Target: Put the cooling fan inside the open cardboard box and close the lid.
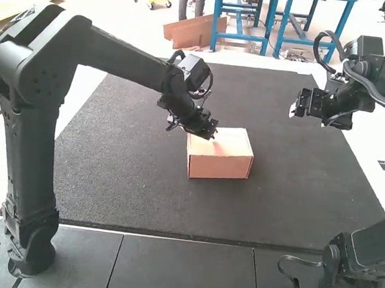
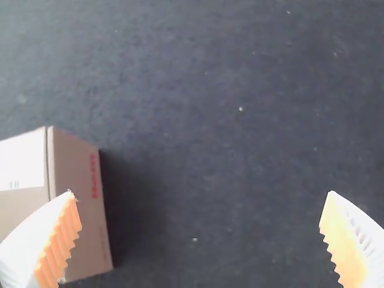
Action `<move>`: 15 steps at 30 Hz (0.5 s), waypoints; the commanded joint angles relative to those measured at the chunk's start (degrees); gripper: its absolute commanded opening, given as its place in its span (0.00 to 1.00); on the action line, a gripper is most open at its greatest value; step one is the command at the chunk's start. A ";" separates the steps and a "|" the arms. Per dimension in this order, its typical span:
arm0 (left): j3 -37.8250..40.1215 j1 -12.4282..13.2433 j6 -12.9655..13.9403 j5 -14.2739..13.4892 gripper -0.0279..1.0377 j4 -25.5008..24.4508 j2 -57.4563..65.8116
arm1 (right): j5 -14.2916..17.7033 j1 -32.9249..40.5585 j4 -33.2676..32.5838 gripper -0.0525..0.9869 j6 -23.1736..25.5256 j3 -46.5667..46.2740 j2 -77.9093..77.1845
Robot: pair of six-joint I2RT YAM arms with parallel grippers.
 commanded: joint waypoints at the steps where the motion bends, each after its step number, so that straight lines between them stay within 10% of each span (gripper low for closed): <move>1: 3.18 0.64 0.43 -0.45 0.94 -1.53 -2.32 | -0.76 0.64 0.27 0.93 0.15 2.37 -0.13; 6: 8.36 3.54 1.13 -0.36 0.94 -0.74 -9.62 | -0.76 0.55 2.73 0.93 0.59 2.99 -0.84; 9: 8.98 5.30 7.28 -0.01 0.94 2.60 -14.28 | -1.63 0.55 3.87 0.93 0.06 4.22 -1.80; 15: 7.04 6.80 11.32 -0.36 0.94 5.94 -22.36 | -4.89 0.46 5.10 0.93 1.03 4.22 -7.17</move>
